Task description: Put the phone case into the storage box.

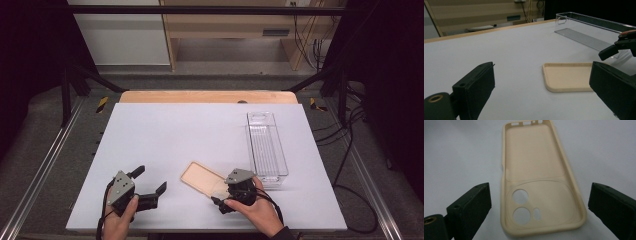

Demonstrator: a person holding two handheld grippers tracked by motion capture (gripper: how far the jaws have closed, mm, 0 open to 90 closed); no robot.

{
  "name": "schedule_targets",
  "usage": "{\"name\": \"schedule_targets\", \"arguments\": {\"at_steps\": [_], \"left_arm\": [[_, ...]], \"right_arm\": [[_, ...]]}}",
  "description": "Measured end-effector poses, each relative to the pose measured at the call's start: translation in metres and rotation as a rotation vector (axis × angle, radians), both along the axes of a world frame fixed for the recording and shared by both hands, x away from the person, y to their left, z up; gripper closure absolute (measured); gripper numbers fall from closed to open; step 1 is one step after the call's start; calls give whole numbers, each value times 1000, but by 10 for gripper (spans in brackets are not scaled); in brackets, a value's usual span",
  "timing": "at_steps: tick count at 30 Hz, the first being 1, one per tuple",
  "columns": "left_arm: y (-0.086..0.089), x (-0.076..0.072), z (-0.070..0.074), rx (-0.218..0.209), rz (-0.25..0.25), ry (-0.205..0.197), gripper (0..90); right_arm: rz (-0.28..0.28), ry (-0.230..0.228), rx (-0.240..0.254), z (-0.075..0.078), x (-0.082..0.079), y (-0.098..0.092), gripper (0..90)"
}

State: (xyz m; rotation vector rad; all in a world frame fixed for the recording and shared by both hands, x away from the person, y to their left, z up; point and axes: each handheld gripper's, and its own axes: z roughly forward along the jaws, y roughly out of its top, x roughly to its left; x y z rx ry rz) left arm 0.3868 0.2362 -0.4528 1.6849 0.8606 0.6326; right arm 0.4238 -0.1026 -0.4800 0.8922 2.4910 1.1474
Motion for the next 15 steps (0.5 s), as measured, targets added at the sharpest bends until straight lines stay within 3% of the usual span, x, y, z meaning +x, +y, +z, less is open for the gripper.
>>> {"name": "schedule_targets", "arguments": {"at_steps": [15], "left_arm": [[-3, -2, 2, -4, -13, -27, 59]], "right_arm": [[6, 37, -42, -10, 8, 6, 45]]}}
